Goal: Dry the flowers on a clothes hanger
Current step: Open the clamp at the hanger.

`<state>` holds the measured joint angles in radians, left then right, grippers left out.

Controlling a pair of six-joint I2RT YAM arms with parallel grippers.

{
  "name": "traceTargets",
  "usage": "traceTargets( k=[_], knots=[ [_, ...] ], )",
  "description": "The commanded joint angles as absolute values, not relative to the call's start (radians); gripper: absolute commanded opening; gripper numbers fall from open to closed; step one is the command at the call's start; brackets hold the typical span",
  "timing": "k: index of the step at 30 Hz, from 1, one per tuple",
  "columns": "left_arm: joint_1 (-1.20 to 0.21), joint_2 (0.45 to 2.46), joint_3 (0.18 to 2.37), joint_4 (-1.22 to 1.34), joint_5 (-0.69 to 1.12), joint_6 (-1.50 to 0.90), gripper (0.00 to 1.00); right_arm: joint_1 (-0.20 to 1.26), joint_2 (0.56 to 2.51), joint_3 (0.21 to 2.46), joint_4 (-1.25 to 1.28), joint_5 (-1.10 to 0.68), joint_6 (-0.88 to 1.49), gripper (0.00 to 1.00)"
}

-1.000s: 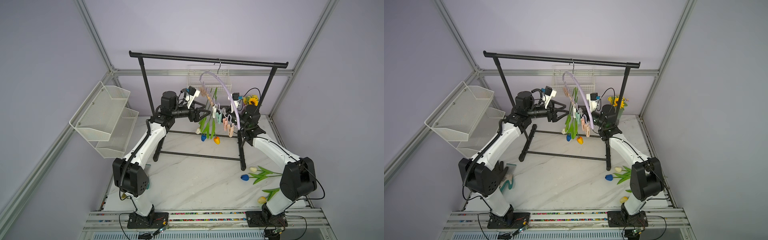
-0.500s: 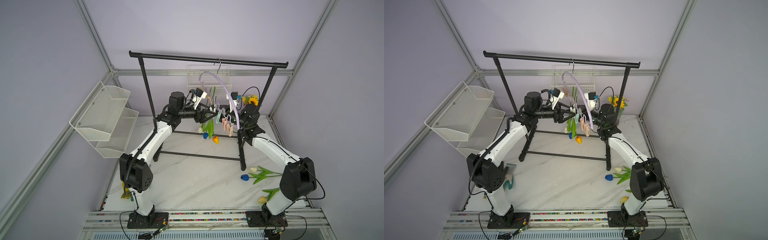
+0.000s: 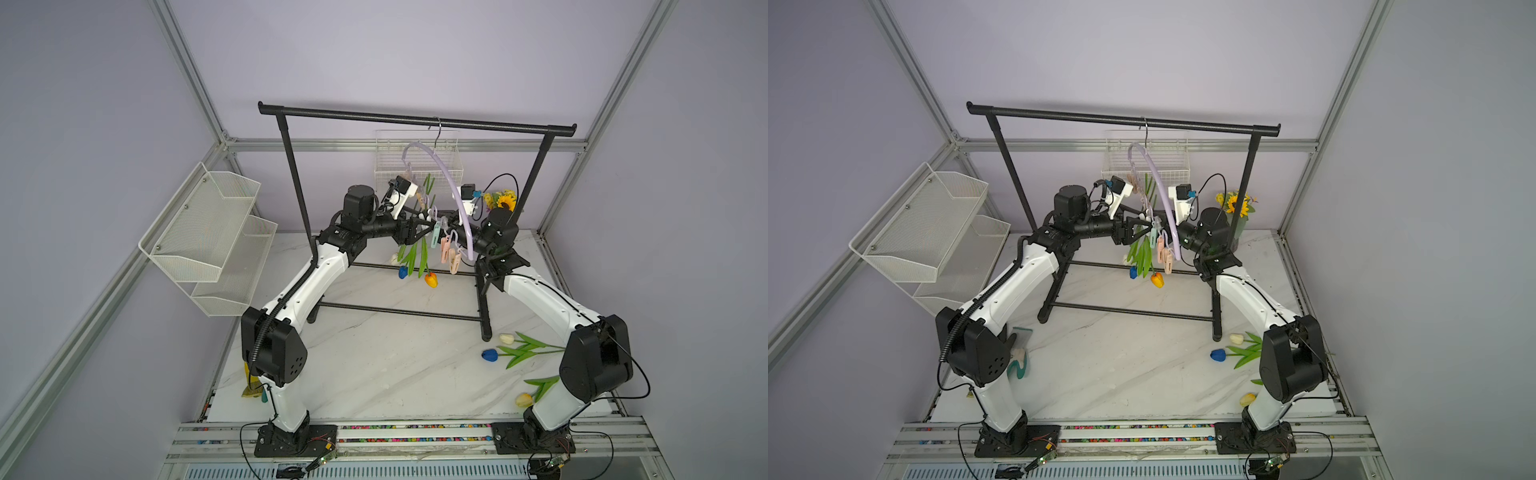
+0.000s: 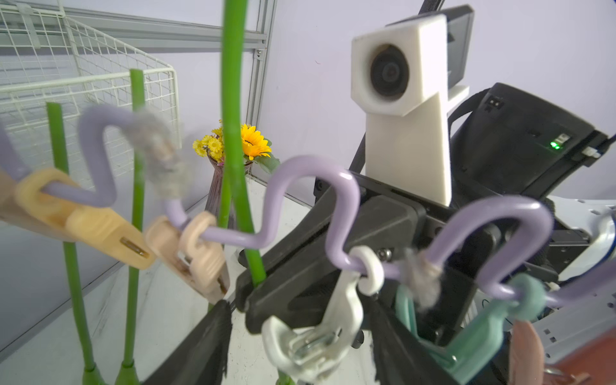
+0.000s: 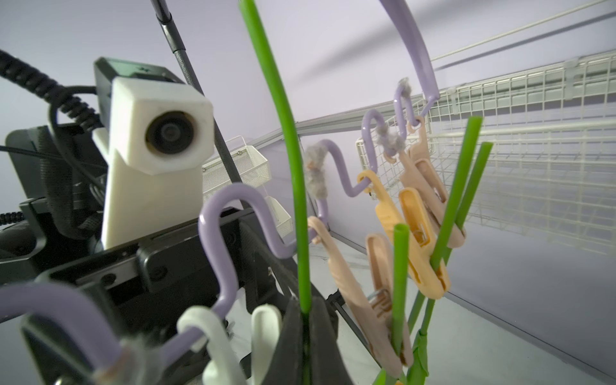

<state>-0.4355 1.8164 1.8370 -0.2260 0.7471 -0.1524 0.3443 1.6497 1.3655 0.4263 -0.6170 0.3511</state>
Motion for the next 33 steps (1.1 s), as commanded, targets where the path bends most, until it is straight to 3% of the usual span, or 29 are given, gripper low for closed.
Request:
traceTargets(
  k=[1, 33],
  knots=[
    [-0.444, 1.753, 1.838, -0.191, 0.712, -0.136, 0.65, 0.353, 1.619, 1.368, 0.413, -0.597, 0.331, 0.0],
    [-0.453, 1.755, 1.868, -0.195, 0.736, -0.162, 0.23, 0.354, 1.52, 1.263, 0.42, -0.508, 0.352, 0.0]
  ],
)
